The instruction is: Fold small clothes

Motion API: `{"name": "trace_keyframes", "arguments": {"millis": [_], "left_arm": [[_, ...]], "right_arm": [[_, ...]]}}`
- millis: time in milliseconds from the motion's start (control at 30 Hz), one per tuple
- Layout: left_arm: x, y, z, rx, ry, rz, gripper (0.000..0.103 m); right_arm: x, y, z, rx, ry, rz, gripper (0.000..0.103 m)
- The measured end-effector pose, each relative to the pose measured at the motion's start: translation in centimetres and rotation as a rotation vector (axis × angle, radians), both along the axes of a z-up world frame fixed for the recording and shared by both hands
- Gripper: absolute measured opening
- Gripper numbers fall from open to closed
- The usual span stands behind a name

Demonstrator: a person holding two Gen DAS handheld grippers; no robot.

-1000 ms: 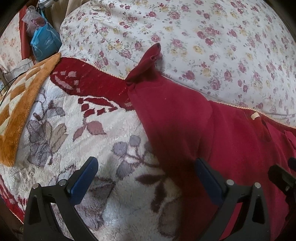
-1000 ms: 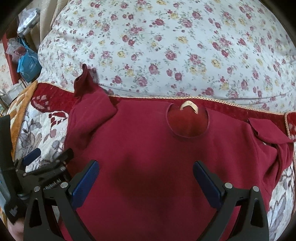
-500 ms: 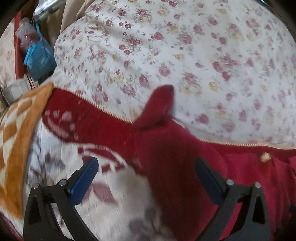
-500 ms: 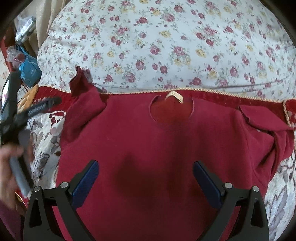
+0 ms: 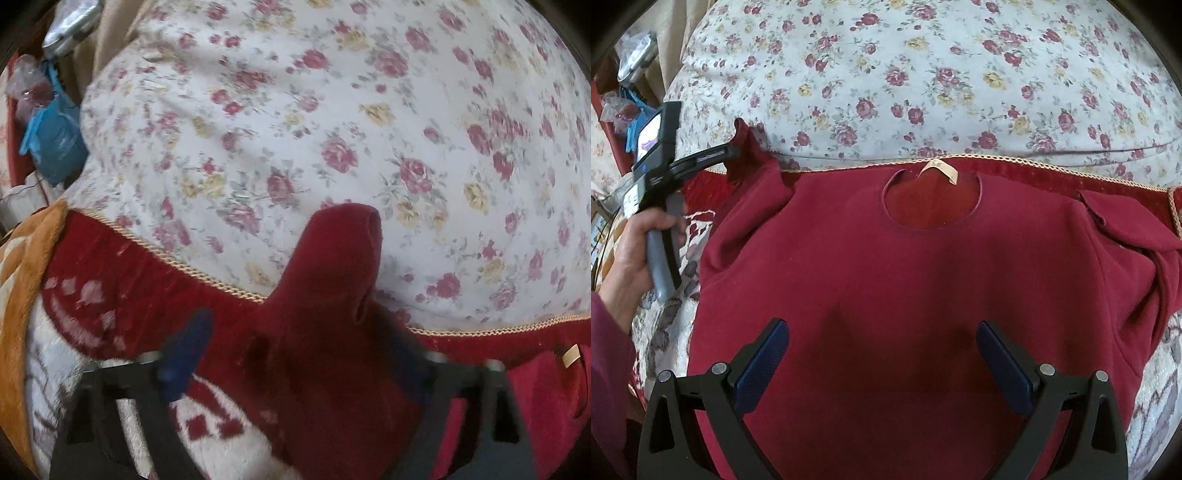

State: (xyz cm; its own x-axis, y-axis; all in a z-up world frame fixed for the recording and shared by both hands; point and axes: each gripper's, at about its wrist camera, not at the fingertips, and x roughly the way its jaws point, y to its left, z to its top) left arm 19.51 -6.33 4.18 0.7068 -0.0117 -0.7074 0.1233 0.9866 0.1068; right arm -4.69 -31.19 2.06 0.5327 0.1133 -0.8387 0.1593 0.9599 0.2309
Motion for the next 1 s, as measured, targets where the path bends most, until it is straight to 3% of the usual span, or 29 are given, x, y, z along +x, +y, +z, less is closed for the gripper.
{"name": "trace_keyframes", "arguments": {"millis": [33,67,100,133,233,333,533,667,800,933,1000], "left_arm": [[0.4,0.1,-0.2,-0.005,0.015,-0.002,0.045],[1.0,0.3,-0.6,-0.023,0.049,0.001,0.020],[1.4,0.8,-0.9,-0.047,0.076,0.011,0.007],[1.7,1.5,-1.0,-0.087,0.098,0.029,0.007],[0.8,3.3,-0.1,-0.200,0.107,0.040,0.007],[-1.9,3.8,2.3,-0.270,0.107,-0.036,0.007],[-9.5,1.2,8.1,-0.330,0.111,-0.236,0.007],[-15.5,-2.5,9.7,-0.344,0.119,-0.363,0.007],[-21.0,-6.5,8.3,-0.374,0.201,-0.446,0.007],[-25.7,-9.6,4.6,-0.369,0.303,-0.510,0.008],[-27.6,-10.1,2.7,-0.341,0.351,-0.518,0.020]], "right_arm": [[0.0,-0.1,0.0,0.007,-0.006,0.003,0.098],[-0.1,-0.2,0.1,0.013,-0.008,0.002,0.095],[-0.1,-0.3,0.1,0.018,-0.010,-0.003,0.089],[-0.2,-0.5,0.2,0.023,-0.012,-0.008,0.084],[-0.5,-1.4,0.9,0.026,-0.025,-0.028,0.083],[-1.0,-2.5,2.0,0.017,-0.048,-0.053,0.083],[-3.1,-4.8,4.2,0.019,-0.087,-0.114,0.083],[-4.9,-6.5,5.3,0.024,-0.093,-0.162,0.083],[-6.8,-7.7,6.0,0.015,-0.093,-0.189,0.083],[-7.9,-8.9,5.4,0.034,-0.066,-0.213,0.085],[-8.3,-9.1,5.0,0.052,-0.045,-0.210,0.085]]}}
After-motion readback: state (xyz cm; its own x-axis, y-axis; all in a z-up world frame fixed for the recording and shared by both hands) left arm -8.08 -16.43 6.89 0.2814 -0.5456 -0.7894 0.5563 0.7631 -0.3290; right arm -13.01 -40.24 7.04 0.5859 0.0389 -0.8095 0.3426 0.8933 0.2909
